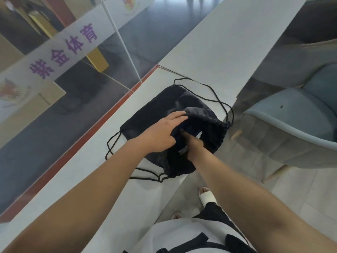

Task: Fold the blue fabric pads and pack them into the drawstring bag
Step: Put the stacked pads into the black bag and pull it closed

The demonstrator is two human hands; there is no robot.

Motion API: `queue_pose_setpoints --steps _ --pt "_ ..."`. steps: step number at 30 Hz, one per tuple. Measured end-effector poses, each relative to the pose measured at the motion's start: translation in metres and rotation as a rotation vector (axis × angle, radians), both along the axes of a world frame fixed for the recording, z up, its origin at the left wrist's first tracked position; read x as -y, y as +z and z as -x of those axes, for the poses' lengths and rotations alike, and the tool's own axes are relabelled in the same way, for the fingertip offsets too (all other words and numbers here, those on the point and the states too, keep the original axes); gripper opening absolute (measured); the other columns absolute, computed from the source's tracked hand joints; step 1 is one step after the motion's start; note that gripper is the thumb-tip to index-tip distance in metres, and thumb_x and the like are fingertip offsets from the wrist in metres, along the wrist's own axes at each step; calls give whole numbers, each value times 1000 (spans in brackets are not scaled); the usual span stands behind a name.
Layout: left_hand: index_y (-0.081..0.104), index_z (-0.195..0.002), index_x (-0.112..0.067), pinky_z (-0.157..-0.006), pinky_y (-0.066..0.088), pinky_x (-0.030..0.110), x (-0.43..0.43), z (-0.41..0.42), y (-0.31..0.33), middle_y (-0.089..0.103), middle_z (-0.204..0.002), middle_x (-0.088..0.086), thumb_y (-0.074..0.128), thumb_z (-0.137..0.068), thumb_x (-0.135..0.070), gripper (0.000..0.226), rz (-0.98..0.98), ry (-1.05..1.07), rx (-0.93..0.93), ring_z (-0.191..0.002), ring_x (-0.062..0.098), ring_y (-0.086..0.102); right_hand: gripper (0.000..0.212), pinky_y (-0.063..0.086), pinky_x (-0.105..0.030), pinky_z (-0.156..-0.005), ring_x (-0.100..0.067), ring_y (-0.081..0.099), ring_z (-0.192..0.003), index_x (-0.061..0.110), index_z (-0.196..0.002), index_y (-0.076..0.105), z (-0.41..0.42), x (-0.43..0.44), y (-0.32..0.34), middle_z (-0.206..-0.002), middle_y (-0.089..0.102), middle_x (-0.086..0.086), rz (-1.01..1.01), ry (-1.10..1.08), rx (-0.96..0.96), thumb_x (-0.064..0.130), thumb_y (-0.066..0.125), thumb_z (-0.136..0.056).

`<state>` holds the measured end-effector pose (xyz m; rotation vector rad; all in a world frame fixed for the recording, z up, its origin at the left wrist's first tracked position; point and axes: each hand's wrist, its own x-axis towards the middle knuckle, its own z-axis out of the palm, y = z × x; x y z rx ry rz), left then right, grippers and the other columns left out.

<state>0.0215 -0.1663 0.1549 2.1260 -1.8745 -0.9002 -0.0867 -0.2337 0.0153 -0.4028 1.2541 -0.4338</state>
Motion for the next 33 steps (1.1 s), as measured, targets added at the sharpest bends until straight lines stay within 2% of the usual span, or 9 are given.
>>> queue_pose_setpoints --steps 2,5,8,12,17,23,26,30,33 --pt "25 -155 -35 -112 38 29 -4 3 -4 16 -163 -19 58 -87 2 84 21 -5 -22 -147 16 29 104 52 -50 -98 -33 67 -101 17 -126 58 12 0 14 -110 71 -7 -2 59 -22 57 93 -36" --pt "19 -149 -55 -99 50 24 -12 7 -13 25 -157 -19 60 -90 -1 90 5 -5 -136 -126 7 48 44 55 -48 -93 -29 64 -103 20 -115 59 54 -9 43 -109 66 -6 152 67 -169 42 77 -81" --pt "23 -146 -60 -96 53 23 -25 13 -35 40 -148 -19 63 -95 -16 78 -24 99 -238 -108 5 57 15 52 -30 -79 -25 65 -103 14 -106 66 111 -8 60 -103 68 -4 550 52 -318 24 63 -95" --pt "44 -142 -40 -94 48 25 -69 27 -79 50 -136 -9 67 -94 -27 56 58 606 -358 -118 13 54 28 45 -33 -90 -21 59 -106 16 -115 65 135 45 54 -114 63 -3 853 421 -615 28 67 -90" --pt "47 -142 -21 -104 45 40 -113 56 -111 50 -145 9 64 -96 -32 50 -94 1321 -613 -129 26 51 57 45 -51 -103 -28 59 -117 23 -133 53 118 109 16 -126 63 -2 732 892 -762 49 62 -84" --pt "39 -144 -26 -80 49 28 -112 68 -114 53 -127 9 62 -98 -19 51 -217 1375 -707 -105 23 63 25 56 -43 -83 -33 69 -87 7 -101 73 98 141 -18 -89 72 -13 579 899 -709 27 67 -87" --pt "42 -140 -26 -62 48 20 -113 70 -111 53 -119 4 58 -99 -6 49 -164 1392 -678 -94 18 64 18 54 -51 -91 -35 69 -88 17 -89 70 104 146 -16 -84 72 -9 631 937 -763 28 64 -76" --pt "56 -120 -29 -61 48 23 -120 58 -95 63 -101 11 56 -99 -4 33 -4 1434 -654 -82 21 65 10 35 -45 -100 -28 61 -94 28 -94 65 102 145 36 -90 68 2 925 1027 -927 28 58 -87" --pt "71 -89 -29 -71 51 39 -124 37 -75 66 -90 17 58 -95 -1 31 95 1397 -693 -76 27 65 12 43 -43 -92 -28 63 -85 31 -93 60 97 150 67 -82 70 4 1093 1031 -783 22 64 -86"
